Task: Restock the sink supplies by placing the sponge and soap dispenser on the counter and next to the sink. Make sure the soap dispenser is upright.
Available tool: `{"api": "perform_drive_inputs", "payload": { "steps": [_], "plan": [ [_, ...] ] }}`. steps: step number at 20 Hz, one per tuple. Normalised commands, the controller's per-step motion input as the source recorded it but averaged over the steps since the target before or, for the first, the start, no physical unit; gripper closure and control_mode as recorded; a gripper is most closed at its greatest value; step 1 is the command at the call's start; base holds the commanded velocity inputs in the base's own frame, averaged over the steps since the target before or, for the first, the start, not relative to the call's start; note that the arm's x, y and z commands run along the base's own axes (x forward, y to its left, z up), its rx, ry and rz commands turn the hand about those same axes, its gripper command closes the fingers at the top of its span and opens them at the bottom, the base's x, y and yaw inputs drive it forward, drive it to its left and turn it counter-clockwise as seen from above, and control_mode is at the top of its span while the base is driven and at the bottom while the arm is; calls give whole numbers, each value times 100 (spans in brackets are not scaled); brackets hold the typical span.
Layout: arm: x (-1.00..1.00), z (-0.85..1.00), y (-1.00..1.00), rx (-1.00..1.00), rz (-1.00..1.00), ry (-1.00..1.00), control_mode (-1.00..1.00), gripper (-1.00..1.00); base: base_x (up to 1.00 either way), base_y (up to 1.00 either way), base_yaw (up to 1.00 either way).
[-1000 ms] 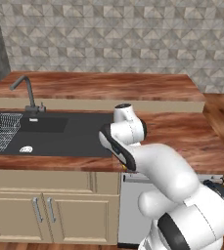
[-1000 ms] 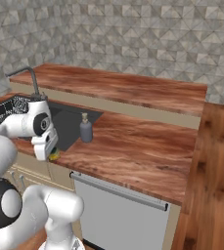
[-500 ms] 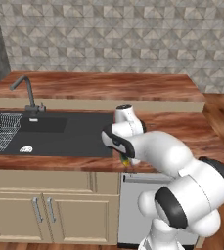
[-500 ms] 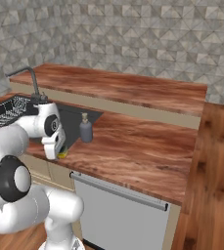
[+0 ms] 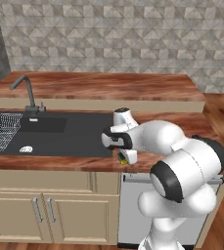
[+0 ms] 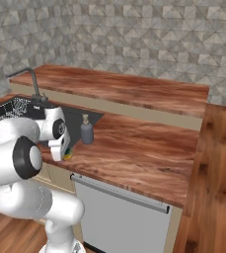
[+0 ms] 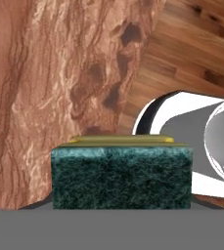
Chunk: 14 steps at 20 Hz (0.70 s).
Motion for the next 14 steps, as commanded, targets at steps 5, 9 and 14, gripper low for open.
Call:
{"api": "perform_drive_inputs", "payload": {
  "steps": [5,9,14],
  "plan": [
    [43,-28,0,0,0,0,-100,100,0,0,0],
    [40,-29,3,0,0,1,-100,100,0,0,0],
    [35,-19,2,0,0,0,-100,100,0,0,0]
  ]
}}
